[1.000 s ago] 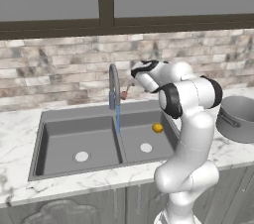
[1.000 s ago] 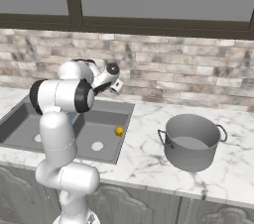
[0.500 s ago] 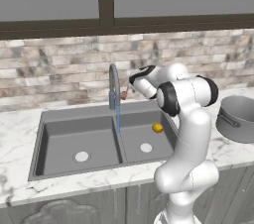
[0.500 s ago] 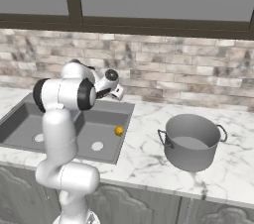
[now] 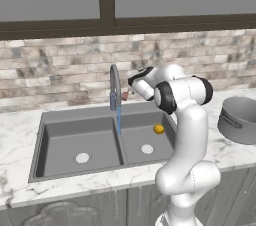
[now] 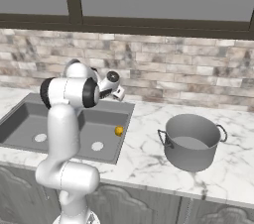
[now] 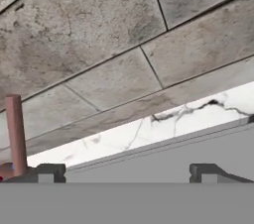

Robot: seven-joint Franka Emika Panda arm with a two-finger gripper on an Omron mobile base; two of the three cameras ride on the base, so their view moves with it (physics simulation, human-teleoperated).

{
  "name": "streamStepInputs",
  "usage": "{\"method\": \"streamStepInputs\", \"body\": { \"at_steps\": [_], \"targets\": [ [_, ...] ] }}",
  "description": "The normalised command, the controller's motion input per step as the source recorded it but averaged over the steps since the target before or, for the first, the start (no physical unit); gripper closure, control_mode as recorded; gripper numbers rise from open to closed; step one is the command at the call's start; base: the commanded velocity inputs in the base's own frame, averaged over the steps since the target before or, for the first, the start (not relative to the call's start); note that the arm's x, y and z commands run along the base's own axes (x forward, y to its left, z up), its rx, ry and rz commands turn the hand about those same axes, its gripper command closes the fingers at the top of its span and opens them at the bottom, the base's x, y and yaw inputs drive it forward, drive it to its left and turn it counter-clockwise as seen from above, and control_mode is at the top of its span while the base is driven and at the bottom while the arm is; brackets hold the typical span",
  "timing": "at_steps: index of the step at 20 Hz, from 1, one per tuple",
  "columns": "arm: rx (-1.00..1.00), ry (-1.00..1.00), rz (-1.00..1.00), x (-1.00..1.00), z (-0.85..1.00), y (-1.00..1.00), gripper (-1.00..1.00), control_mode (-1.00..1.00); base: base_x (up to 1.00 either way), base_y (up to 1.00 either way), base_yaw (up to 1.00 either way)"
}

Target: Dump the lemon from the pot into the sink. Then turn on the water and wash the lemon. Then turn off the water and put the lemon back in the pot.

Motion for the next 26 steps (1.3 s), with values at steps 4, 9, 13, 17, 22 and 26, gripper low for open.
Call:
{"method": "streamStepInputs", "body": {
  "at_steps": [4,9,13,17,22,26],
  "targets": [
    [0.00,0.00,0.00,0.48,-0.14,0.00,-1.00,-1.00,0.00,0.00,0.00],
    [0.00,0.01,0.00,0.46,-0.19,0.02,-1.00,-1.00,0.00,0.00,0.00],
    [0.00,0.00,0.00,0.41,-0.21,0.10,-1.00,-1.00,0.00,0.00,0.00],
    [0.00,0.00,0.00,0.28,-0.16,0.19,-1.00,-1.00,0.00,0.00,0.00],
    [0.00,0.00,0.00,0.17,-0.14,0.39,-1.00,-1.00,0.00,0.00,0.00],
    [0.00,0.00,0.00,0.07,-0.04,0.38,-1.00,-1.00,0.00,0.00,0.00]
  ]
}}
